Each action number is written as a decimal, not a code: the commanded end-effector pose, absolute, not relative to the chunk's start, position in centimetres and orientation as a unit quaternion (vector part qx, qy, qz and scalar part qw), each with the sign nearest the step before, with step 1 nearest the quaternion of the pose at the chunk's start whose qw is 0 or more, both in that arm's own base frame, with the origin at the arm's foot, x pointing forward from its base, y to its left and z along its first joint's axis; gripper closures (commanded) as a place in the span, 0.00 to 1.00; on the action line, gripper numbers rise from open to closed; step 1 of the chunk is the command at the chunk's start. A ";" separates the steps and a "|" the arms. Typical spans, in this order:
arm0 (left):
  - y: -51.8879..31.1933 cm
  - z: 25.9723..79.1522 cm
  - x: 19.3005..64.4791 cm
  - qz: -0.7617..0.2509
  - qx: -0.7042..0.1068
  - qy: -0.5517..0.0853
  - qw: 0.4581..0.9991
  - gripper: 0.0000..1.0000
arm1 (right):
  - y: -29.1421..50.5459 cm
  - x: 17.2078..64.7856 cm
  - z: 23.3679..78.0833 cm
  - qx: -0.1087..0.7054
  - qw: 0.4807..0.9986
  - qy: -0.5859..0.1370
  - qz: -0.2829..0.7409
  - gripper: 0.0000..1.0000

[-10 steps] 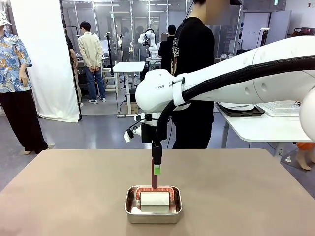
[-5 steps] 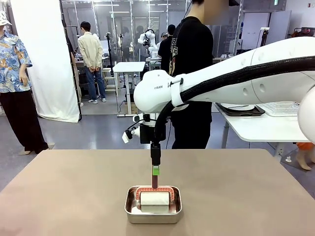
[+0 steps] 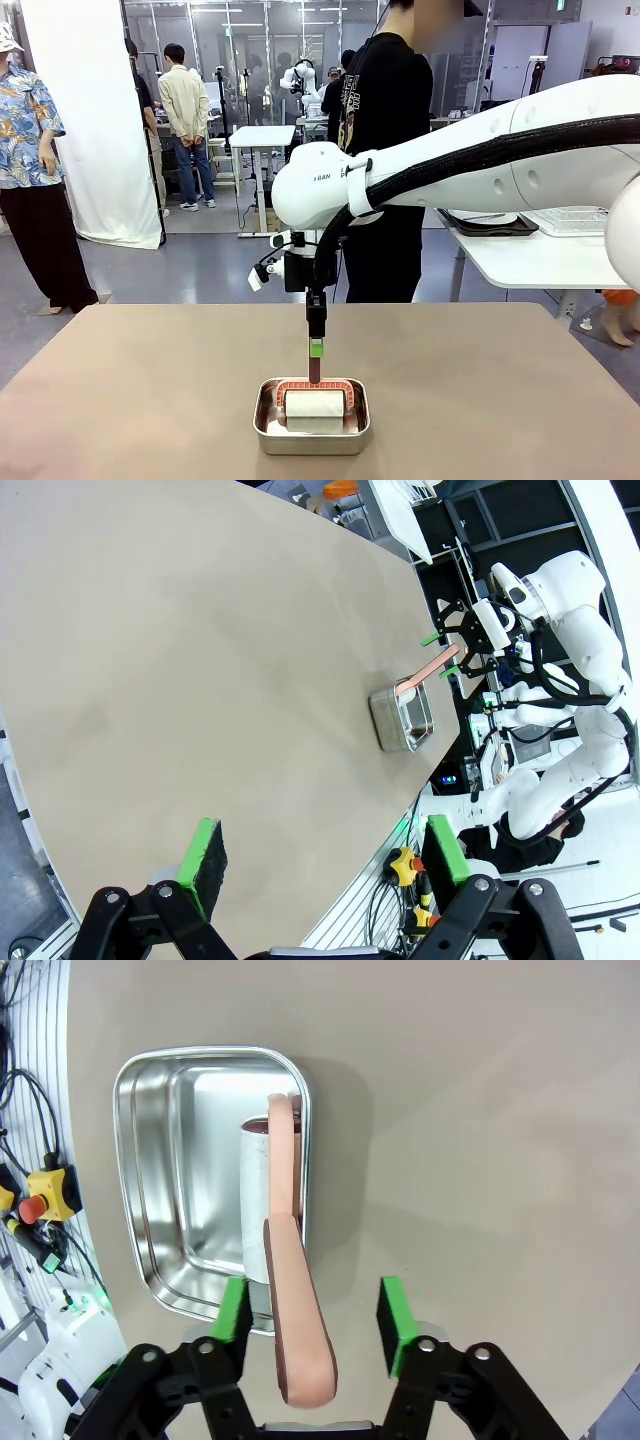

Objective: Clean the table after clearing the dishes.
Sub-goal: When the right (or left) Handle tray is removed, use the right hand (or left hand) to clean the right (or left) side of the table with the Lint Roller.

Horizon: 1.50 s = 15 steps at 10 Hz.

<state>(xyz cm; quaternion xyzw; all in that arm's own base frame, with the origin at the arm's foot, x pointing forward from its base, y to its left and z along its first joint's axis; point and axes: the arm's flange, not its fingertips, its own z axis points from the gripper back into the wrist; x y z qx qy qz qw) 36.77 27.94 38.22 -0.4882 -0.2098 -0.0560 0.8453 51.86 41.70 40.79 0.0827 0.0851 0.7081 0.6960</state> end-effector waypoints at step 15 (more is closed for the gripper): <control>28.0 38.2 36.4 -0.056 -0.489 -0.214 0.844 0.00 | 41.8 51.4 41.3 0.085 0.692 0.095 0.710 0.93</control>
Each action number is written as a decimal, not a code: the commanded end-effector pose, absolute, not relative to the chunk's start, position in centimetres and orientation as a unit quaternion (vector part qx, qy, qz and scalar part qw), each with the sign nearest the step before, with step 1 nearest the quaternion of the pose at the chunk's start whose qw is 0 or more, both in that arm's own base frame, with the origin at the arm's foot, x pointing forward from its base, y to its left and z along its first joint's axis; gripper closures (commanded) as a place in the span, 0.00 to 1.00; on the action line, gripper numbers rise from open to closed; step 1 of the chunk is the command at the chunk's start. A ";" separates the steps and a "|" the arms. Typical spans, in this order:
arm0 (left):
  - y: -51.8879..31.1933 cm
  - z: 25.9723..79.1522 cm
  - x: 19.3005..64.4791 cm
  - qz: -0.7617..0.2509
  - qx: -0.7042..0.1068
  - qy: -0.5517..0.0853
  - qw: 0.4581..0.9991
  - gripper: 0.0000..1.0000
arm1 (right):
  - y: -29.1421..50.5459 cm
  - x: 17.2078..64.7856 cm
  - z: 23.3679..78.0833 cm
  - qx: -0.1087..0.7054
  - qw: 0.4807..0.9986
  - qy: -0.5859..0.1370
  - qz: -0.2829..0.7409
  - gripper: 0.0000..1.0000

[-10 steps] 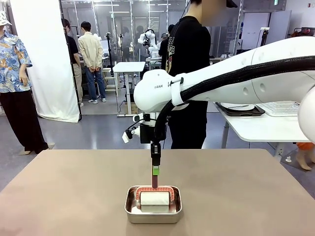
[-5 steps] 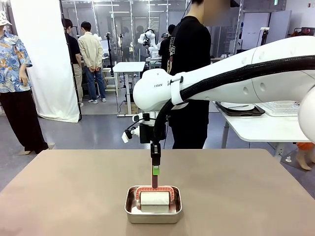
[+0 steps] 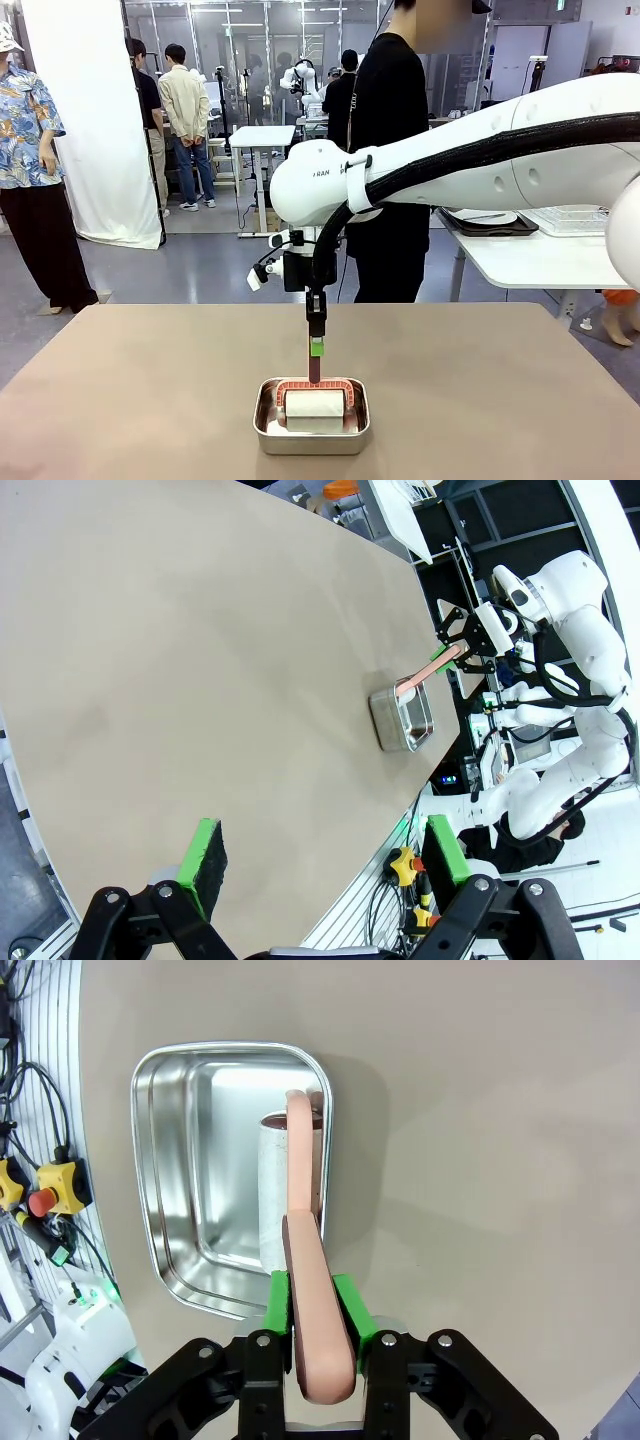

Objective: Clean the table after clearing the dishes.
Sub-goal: When the right (or left) Handle tray is removed, use the right hand (or left hand) to clean the right (or left) side of the table with the Lint Roller.

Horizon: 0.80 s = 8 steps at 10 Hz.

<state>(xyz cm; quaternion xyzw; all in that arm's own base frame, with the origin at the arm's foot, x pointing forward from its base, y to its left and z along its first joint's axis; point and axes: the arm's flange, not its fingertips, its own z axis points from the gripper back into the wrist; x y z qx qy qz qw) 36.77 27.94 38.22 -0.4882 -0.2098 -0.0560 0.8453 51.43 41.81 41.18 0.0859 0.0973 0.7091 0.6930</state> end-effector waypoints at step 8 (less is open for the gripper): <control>28.0 38.2 36.4 -0.056 -0.489 -0.214 0.844 0.00 | 38.2 49.5 51.0 0.105 0.748 0.099 0.648 0.78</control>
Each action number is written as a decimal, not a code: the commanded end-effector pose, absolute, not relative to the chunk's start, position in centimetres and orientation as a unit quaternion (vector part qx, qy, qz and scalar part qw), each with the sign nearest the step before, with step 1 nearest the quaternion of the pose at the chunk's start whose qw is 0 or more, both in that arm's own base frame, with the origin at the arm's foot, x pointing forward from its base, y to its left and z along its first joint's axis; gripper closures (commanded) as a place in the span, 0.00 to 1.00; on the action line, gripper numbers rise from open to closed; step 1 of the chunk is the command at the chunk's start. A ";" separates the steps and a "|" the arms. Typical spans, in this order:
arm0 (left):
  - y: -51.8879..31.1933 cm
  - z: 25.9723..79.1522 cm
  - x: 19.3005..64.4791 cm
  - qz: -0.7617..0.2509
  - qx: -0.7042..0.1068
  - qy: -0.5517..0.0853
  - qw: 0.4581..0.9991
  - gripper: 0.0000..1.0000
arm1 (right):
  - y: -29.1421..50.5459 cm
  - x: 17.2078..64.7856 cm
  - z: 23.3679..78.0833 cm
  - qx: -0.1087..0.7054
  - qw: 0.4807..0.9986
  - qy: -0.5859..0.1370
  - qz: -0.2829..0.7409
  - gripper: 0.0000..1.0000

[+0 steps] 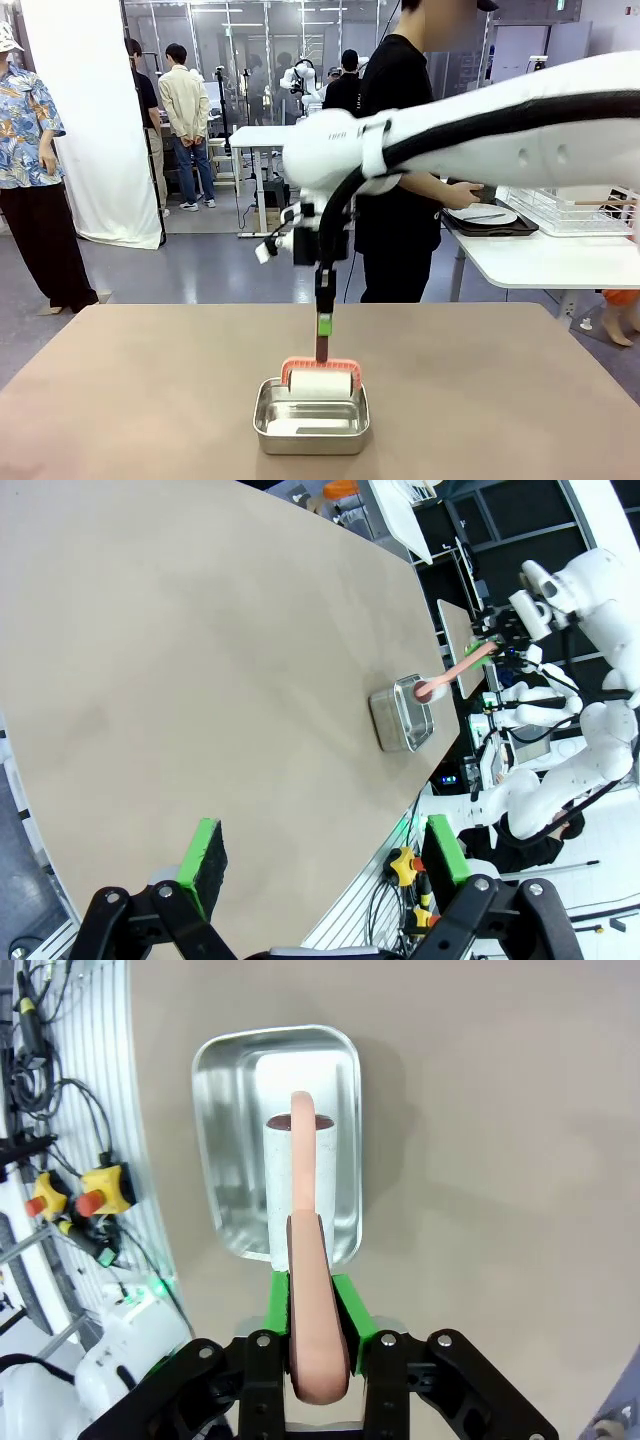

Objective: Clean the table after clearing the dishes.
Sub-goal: When the right (or left) Handle tray is removed, use the right hand (or left hand) to clean the right (or left) side of the table with the Lint Roller.

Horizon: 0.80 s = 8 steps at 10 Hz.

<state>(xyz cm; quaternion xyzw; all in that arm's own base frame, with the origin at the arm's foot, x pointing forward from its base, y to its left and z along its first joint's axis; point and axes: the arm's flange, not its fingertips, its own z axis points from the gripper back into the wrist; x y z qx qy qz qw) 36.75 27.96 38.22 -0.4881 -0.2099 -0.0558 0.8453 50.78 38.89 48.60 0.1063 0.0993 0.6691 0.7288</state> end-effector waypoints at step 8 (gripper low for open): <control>28.0 38.2 36.4 -0.056 -0.489 -0.214 0.844 0.00 | 20.1 53.4 51.6 0.168 0.962 -0.032 0.211 0.78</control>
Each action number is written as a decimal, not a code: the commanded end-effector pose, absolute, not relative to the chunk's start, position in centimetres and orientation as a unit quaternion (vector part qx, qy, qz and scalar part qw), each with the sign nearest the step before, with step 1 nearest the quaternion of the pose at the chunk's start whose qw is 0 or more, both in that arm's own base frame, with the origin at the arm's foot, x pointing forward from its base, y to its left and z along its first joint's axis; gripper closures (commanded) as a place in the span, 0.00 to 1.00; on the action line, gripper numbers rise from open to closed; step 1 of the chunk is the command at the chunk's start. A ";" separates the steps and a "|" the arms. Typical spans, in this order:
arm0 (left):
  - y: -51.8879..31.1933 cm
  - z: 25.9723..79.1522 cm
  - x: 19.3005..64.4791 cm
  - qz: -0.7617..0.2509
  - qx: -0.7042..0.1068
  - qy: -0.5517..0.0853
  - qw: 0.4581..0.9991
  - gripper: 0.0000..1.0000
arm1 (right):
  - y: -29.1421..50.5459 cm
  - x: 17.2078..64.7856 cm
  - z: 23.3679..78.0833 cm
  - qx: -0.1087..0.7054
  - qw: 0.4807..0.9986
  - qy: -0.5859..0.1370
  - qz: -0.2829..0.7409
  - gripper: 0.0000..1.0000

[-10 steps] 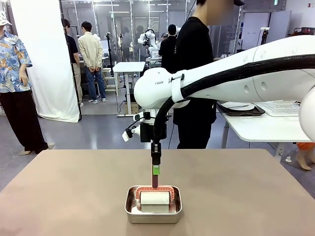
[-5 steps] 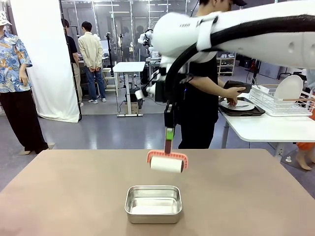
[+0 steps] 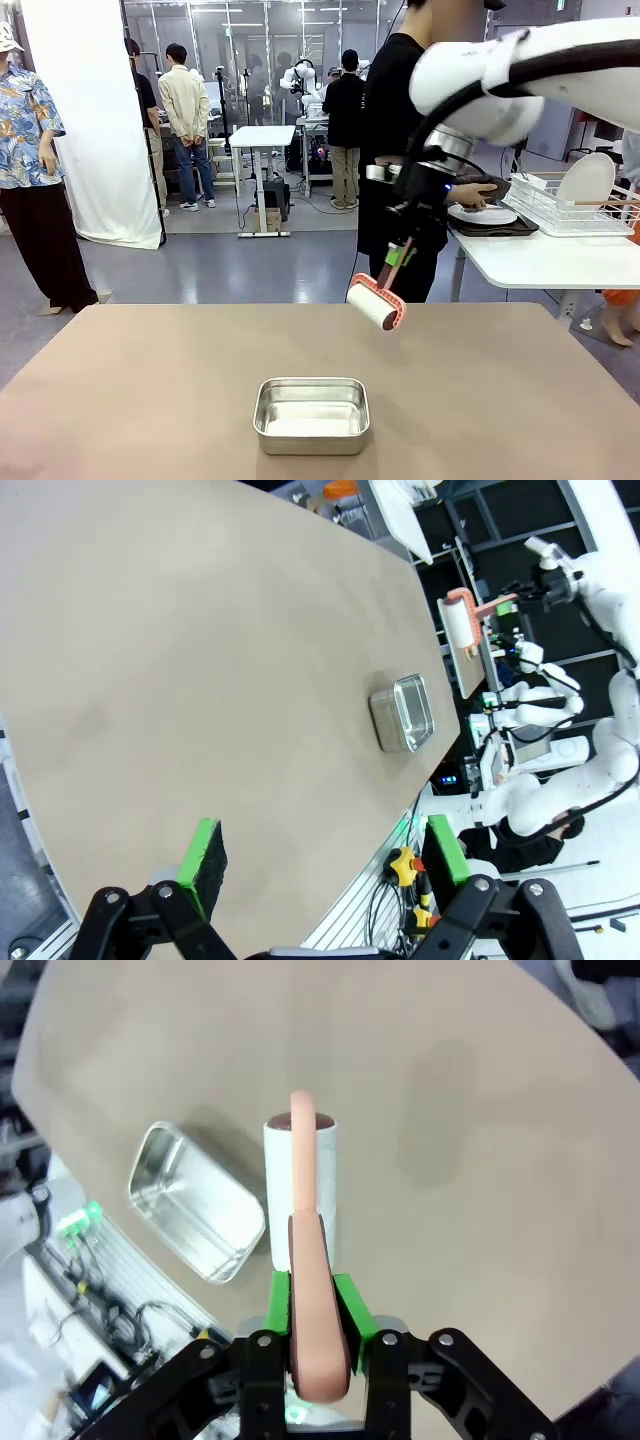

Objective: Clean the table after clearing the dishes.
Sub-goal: When the right (or left) Handle tray is removed, use the right hand (or left hand) to clean the right (or left) side of the table with the Lint Roller.

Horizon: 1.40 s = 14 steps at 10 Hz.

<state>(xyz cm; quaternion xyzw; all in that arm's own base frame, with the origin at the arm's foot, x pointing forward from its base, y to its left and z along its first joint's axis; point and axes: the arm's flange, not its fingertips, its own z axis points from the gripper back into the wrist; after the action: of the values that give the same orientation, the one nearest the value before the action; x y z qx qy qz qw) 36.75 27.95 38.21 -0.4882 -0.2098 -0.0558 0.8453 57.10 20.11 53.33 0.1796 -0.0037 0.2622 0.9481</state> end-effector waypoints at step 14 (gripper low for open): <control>28.0 38.2 36.4 -0.056 -0.489 -0.214 0.844 0.00 | 10.2 55.4 44.5 0.350 0.936 0.015 0.033 0.78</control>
<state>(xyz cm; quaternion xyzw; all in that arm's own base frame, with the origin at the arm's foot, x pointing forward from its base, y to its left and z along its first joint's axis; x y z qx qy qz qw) 36.75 27.95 38.21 -0.4882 -0.2098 -0.0557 0.8453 56.50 10.73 44.24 0.3268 0.0293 0.0465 0.9435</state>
